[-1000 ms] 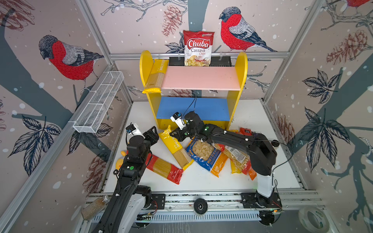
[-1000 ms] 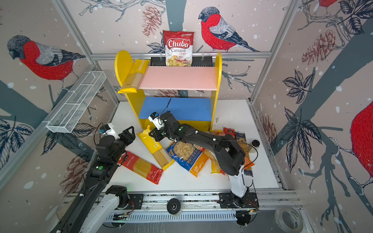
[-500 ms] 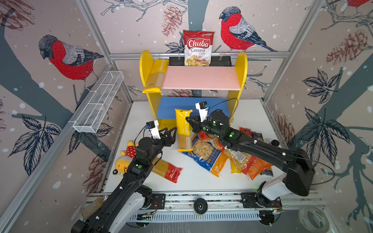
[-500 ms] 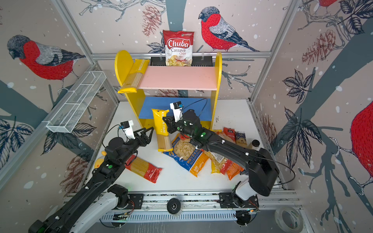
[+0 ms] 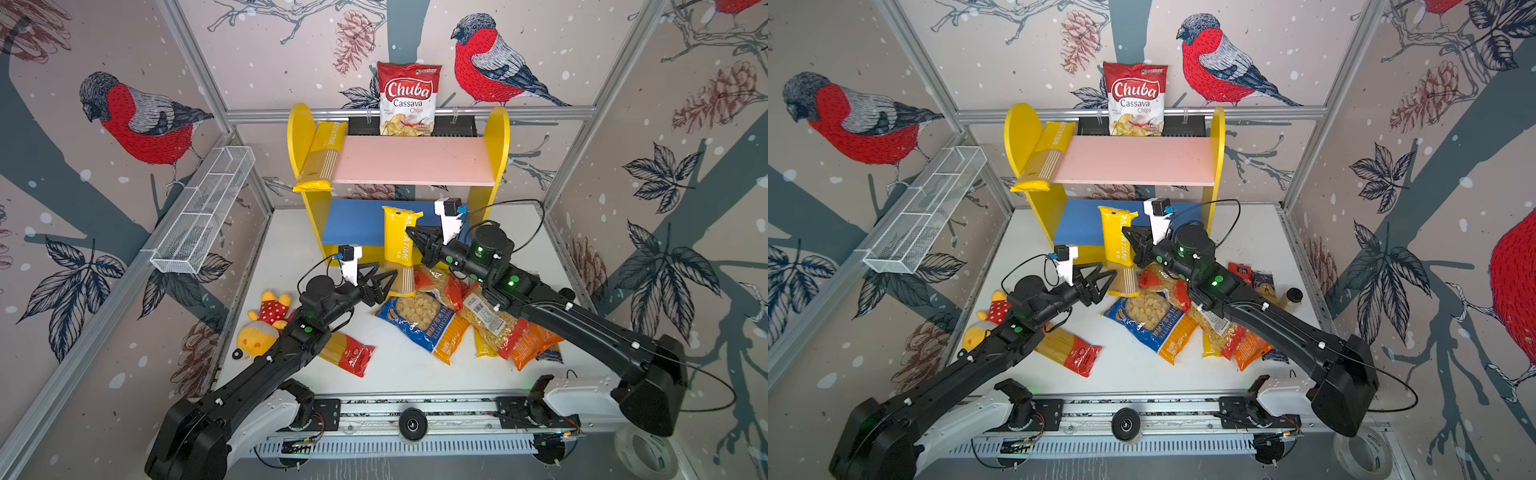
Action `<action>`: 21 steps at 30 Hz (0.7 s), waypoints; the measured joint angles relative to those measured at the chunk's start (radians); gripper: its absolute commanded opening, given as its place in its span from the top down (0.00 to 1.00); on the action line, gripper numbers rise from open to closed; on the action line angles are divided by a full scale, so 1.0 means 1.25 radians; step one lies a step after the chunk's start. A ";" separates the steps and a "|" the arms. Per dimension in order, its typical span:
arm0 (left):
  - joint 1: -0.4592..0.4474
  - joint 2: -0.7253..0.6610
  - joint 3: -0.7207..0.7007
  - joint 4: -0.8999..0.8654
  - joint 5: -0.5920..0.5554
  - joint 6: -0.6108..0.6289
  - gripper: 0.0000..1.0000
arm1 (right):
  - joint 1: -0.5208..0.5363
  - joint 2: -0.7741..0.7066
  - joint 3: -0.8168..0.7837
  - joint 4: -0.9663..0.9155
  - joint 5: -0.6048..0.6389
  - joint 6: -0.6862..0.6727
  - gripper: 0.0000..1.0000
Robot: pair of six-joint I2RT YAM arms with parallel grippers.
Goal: Arrange pasta packages on shelves
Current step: Pick up the pasta bag from the center of the table.
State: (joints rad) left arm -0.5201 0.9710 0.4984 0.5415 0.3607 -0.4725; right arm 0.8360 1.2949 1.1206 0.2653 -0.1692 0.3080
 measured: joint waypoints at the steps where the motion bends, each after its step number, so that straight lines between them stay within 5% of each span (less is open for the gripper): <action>1: 0.000 0.005 0.003 0.006 0.005 0.001 0.23 | -0.001 -0.004 0.000 -0.007 -0.009 -0.013 0.96; 8: 0.000 0.060 0.030 0.062 0.074 0.004 0.32 | -0.001 -0.021 0.004 -0.011 -0.100 -0.035 0.95; 21: -0.002 0.108 0.067 0.131 0.203 0.001 0.76 | -0.027 -0.026 0.011 -0.007 -0.191 -0.035 0.87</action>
State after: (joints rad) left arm -0.5232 1.1065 0.5827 0.7052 0.6147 -0.4717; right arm 0.8021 1.2629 1.1343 0.2565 -0.4080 0.2638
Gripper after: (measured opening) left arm 0.281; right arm 0.116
